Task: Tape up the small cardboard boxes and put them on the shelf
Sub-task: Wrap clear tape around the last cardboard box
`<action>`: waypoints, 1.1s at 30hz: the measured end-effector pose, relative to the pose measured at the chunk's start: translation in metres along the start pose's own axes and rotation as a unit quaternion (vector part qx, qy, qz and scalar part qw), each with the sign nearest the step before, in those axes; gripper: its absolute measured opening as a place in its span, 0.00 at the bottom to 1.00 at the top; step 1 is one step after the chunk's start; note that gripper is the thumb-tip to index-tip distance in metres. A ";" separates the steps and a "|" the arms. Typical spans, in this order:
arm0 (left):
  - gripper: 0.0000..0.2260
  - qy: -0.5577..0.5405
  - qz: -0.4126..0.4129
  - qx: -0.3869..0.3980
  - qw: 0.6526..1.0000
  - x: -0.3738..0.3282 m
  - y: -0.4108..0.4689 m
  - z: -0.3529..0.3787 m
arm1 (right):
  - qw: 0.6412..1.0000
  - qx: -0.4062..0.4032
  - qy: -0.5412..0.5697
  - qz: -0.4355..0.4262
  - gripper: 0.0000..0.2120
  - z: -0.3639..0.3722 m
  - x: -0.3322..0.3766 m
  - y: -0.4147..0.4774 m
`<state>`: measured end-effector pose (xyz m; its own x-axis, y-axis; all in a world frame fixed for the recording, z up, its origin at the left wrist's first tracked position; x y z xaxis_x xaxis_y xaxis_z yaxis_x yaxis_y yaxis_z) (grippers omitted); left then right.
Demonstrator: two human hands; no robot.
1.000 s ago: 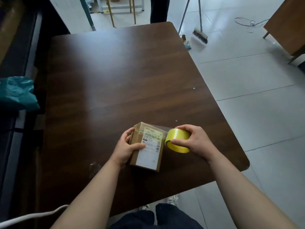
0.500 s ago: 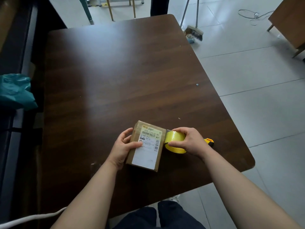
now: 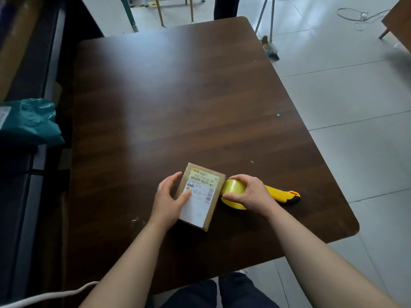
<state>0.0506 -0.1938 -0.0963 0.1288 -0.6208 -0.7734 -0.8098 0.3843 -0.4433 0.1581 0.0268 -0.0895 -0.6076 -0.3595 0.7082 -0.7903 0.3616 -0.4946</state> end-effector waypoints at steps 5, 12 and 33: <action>0.45 0.329 0.059 0.001 0.942 -0.045 -0.020 0.033 | 0.998 0.014 0.067 -0.013 0.21 0.000 -0.004 -0.011; 0.53 0.360 -0.002 0.000 0.933 -0.046 -0.010 0.045 | 0.992 0.017 0.121 -0.008 0.23 -0.003 -0.008 -0.024; 0.50 -0.288 -0.114 0.154 0.938 -0.022 0.001 0.030 | 0.992 -0.071 0.091 -0.047 0.23 -0.074 0.002 -0.045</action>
<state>0.0642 -0.1596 -0.0931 0.6382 -0.2734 -0.7197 -0.5310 0.5206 -0.6686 0.1981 0.0737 -0.0291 -0.4971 -0.2411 0.8335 -0.8162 0.4560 -0.3549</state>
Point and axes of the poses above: each hand's wrist, its own y-axis towards the middle knuckle, its own z-axis out of the palm, x = y × z, the point moved 5 cm from there along y, towards the middle knuckle, and after that the axes turned 3 degrees about x, right-handed, at the moved point
